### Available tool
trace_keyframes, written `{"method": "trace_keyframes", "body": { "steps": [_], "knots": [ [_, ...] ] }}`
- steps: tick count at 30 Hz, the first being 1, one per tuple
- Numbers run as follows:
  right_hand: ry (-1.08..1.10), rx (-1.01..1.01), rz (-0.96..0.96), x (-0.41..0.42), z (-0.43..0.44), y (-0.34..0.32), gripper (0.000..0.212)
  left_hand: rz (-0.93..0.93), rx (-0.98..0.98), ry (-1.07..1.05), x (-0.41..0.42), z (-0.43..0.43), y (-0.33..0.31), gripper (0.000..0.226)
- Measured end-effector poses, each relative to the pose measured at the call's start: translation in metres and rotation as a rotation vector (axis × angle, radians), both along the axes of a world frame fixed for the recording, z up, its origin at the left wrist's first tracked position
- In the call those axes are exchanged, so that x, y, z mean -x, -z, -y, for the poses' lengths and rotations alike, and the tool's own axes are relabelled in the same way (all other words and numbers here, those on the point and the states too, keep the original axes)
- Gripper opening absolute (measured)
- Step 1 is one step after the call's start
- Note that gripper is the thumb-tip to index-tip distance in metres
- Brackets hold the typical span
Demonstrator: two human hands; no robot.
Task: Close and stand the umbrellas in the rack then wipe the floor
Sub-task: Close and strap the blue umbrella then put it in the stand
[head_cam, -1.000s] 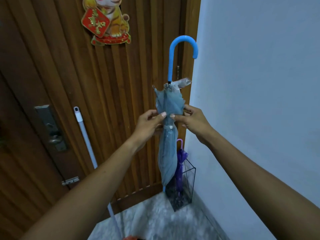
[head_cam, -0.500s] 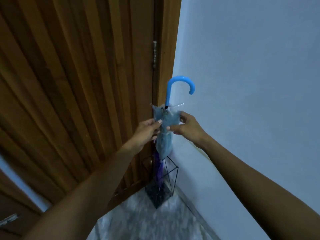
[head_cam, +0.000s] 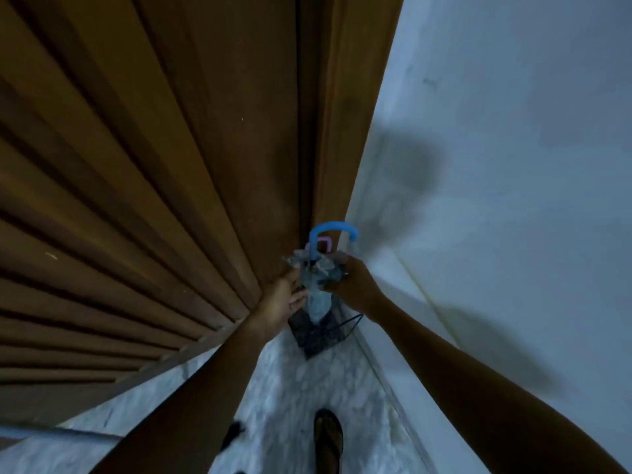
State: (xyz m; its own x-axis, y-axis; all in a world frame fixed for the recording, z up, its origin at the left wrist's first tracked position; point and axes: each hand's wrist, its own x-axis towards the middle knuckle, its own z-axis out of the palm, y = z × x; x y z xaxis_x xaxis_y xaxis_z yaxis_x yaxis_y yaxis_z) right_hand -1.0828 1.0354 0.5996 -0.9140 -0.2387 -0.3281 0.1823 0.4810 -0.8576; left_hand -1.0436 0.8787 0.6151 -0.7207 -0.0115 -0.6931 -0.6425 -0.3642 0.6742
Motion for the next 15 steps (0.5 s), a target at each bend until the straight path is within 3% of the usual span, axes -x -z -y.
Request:
{"method": "trace_keyframes", "body": {
  "steps": [3,7,15],
  "knots": [
    [0.012,-0.016,0.091,0.025,0.006,0.070,0.054,0.082,0.012,-0.069,0.020,-0.007,0.059,0.021],
    [-0.018,0.014,0.148,0.043,0.012,0.144,0.038,0.163,0.007,-0.154,0.035,-0.005,0.130,0.020],
    [0.004,0.044,0.145,0.038,0.030,0.224,0.025,0.231,-0.055,-0.252,0.034,0.007,0.201,0.021]
  ]
}}
